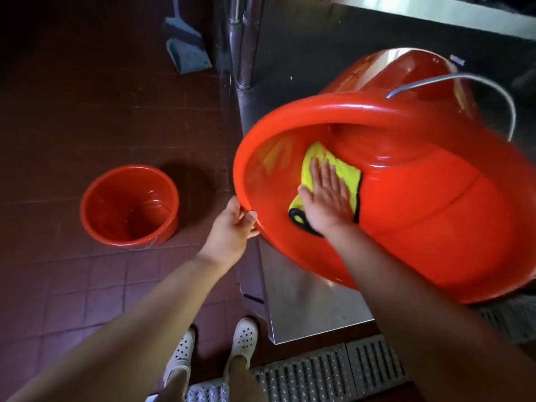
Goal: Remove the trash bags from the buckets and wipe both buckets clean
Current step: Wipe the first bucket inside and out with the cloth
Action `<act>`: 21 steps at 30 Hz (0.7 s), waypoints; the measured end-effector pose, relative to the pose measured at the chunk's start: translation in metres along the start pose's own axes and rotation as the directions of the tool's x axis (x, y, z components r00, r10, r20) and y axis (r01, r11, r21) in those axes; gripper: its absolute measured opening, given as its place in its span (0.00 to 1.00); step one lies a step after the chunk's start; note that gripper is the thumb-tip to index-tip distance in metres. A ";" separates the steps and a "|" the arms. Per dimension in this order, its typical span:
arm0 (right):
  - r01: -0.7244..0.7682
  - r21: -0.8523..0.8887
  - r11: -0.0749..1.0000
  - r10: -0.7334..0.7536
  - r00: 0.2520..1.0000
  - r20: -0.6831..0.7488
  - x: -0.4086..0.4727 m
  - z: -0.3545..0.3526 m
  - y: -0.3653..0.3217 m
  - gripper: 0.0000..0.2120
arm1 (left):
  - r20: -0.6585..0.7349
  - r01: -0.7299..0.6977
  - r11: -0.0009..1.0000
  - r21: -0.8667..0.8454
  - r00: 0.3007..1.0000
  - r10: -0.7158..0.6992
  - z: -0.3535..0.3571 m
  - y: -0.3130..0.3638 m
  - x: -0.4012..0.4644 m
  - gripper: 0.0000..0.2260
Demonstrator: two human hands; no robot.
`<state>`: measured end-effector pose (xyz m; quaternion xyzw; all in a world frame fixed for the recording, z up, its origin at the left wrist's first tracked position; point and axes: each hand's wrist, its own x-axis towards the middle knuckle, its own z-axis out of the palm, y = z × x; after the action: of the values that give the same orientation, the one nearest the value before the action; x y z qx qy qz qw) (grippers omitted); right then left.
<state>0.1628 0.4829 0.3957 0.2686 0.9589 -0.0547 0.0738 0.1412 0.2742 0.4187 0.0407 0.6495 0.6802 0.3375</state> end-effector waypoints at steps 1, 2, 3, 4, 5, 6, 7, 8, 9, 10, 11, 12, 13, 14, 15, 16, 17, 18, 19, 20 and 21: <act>0.061 -0.013 0.998 -0.062 0.998 -0.021 -0.019 0.003 -0.009 0.33 | -0.016 -0.007 1.000 -0.002 1.000 0.007 -0.001 0.000 -0.001 0.09; 0.121 -0.023 0.992 -0.122 0.992 -0.039 -0.039 0.006 -0.017 0.34 | -0.038 -0.020 1.000 0.009 0.999 0.020 -0.001 0.000 -0.002 0.09; 0.174 -0.031 0.984 -0.176 0.983 -0.058 -0.059 0.009 -0.025 0.34 | -0.064 -0.036 0.999 0.034 0.997 0.038 -0.001 0.001 -0.003 0.09; 0.220 -0.041 0.975 -0.223 0.972 -0.075 -0.077 0.011 -0.032 0.35 | -0.085 -0.058 0.996 0.066 0.994 0.064 -0.002 0.001 -0.004 0.09; 0.257 -0.050 0.965 -0.261 0.961 -0.089 -0.091 0.013 -0.037 0.35 | -0.094 -0.083 0.991 0.101 0.991 0.092 -0.004 0.002 -0.005 0.09; 0.282 -0.048 0.958 -0.285 0.954 -0.096 -0.101 0.014 -0.040 0.34 | -0.092 -0.104 0.986 0.130 0.989 0.117 -0.007 0.003 -0.006 0.08; 0.295 -0.038 0.955 -0.298 0.949 -0.101 -0.106 0.014 -0.041 0.34 | -0.084 -0.123 0.981 0.151 0.987 0.137 -0.010 0.004 -0.007 0.07; 0.303 -0.020 0.953 -0.304 0.947 -0.106 -0.106 0.012 -0.042 0.33 | -0.077 -0.141 0.977 0.162 0.985 0.155 -0.014 0.006 -0.007 0.06; 0.305 -0.001 0.952 -0.303 0.946 -0.112 -0.102 0.009 -0.042 0.33 | -0.080 -0.154 0.974 0.166 0.982 0.169 -0.017 0.010 -0.007 0.08; 0.300 0.016 0.954 -0.297 0.949 -0.108 -0.095 0.007 -0.042 0.32 | -0.090 -0.164 0.974 0.157 0.980 0.179 -0.021 0.014 -0.007 0.11; 0.290 0.030 0.956 -0.286 0.953 -0.096 -0.085 0.005 -0.041 0.32 | -0.097 -0.170 0.975 0.141 0.978 0.185 -0.024 0.018 -0.007 0.14; 0.273 0.042 0.961 -0.269 0.960 -0.078 -0.072 0.004 -0.040 0.32 | -0.098 -0.179 0.975 0.130 0.976 0.192 -0.028 0.022 -0.005 0.16; 0.250 0.042 0.967 -0.247 0.967 -0.065 -0.059 0.004 -0.038 0.32 | -0.100 -0.188 0.973 0.132 0.974 0.202 -0.031 0.027 -0.004 0.16; 0.225 0.032 0.974 -0.223 0.973 -0.060 -0.044 0.003 -0.036 0.33 | -0.103 -0.201 0.969 0.145 0.971 0.217 -0.035 0.032 -0.003 0.15; 0.200 0.020 0.980 -0.198 0.978 -0.059 -0.028 0.002 -0.034 0.33 | -0.104 -0.217 0.961 0.171 0.966 0.237 -0.039 0.038 -0.002 0.13; 0.172 0.013 0.985 -0.171 0.984 -0.054 -0.012 0.000 -0.031 0.32 | -0.101 -0.239 0.950 0.203 0.960 0.263 -0.041 0.043 0.000 0.11; 0.139 0.007 0.990 -0.138 0.989 -0.044 0.003 -0.002 -0.028 0.32 | -0.092 -0.266 0.934 0.237 0.951 0.294 -0.044 0.049 0.002 0.09; 0.101 0.006 0.995 -0.100 0.995 -0.029 0.018 -0.004 -0.023 0.31 | -0.078 -0.298 0.915 0.273 0.941 0.330 -0.047 0.055 0.004 0.08; 0.056 0.009 0.998 -0.056 0.998 -0.007 0.033 -0.006 -0.018 0.31 | -0.065 -0.330 0.891 0.313 0.928 0.366 -0.049 0.060 0.007 0.08; 0.007 0.015 1.000 -0.008 1.000 0.022 0.045 -0.009 -0.012 0.30 | -0.055 -0.357 0.868 0.346 0.916 0.398 -0.051 0.064 0.011 0.10; -0.036 0.018 0.999 0.035 0.998 0.050 0.056 -0.011 -0.007 0.30 | -0.053 -0.377 0.852 0.363 0.905 0.423 -0.053 0.067 0.014 0.10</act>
<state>0.1105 0.5067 0.3977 0.2847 0.9513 -0.0692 0.0962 0.0776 0.2408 0.4660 0.1887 0.7560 0.6126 0.1325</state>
